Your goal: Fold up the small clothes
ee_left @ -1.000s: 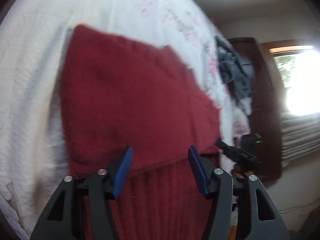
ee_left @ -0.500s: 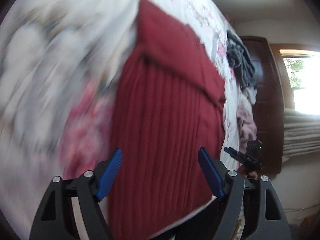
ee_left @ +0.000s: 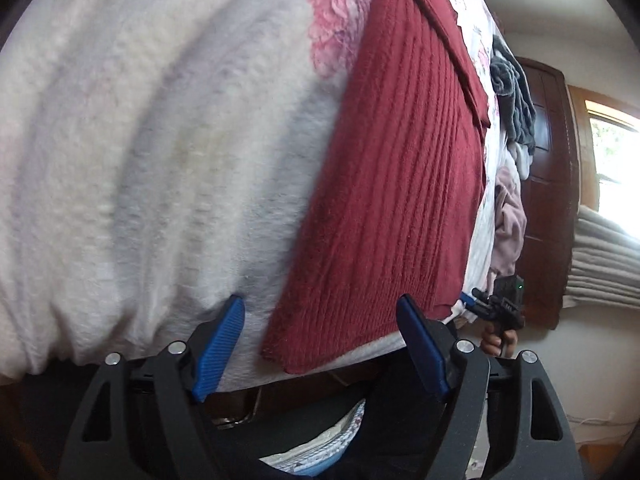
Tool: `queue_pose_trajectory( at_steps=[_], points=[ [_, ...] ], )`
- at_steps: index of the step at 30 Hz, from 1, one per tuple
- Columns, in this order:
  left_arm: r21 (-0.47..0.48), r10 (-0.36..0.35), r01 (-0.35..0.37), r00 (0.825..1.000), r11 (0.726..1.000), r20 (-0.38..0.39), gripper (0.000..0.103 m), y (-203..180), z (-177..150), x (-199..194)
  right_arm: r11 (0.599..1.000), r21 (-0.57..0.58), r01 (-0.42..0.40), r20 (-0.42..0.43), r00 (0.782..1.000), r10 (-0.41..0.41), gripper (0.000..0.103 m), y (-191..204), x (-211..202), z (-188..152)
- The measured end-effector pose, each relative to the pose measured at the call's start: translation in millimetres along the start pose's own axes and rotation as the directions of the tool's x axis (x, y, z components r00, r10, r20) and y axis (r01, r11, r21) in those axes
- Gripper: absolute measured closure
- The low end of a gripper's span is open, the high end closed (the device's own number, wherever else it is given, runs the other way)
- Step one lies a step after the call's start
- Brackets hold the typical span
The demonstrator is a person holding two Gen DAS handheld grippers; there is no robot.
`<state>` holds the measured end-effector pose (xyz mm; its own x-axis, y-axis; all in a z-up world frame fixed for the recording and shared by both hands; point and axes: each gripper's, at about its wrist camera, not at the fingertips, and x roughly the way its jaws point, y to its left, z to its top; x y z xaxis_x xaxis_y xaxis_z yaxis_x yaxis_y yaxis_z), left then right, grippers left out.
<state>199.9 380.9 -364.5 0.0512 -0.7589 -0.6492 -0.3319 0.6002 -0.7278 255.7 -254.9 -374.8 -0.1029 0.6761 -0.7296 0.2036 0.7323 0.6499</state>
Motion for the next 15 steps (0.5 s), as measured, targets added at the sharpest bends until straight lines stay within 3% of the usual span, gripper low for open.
queue_pose_trajectory(
  at_steps=[4,15],
  points=[
    [-0.026,-0.089,0.087,0.994,0.996,-0.066,0.025,-2.2,-5.1,18.4,1.0,-0.005,-0.017,-0.015,1.0,0.017,0.048,2.2,10.7,-0.9],
    [-0.093,-0.148,0.142,0.988,0.985,-0.051,0.025,8.9,-6.2,25.0,0.999,-0.026,-0.039,-0.08,0.996,0.037,0.048,20.4,44.7,10.2]
  ],
)
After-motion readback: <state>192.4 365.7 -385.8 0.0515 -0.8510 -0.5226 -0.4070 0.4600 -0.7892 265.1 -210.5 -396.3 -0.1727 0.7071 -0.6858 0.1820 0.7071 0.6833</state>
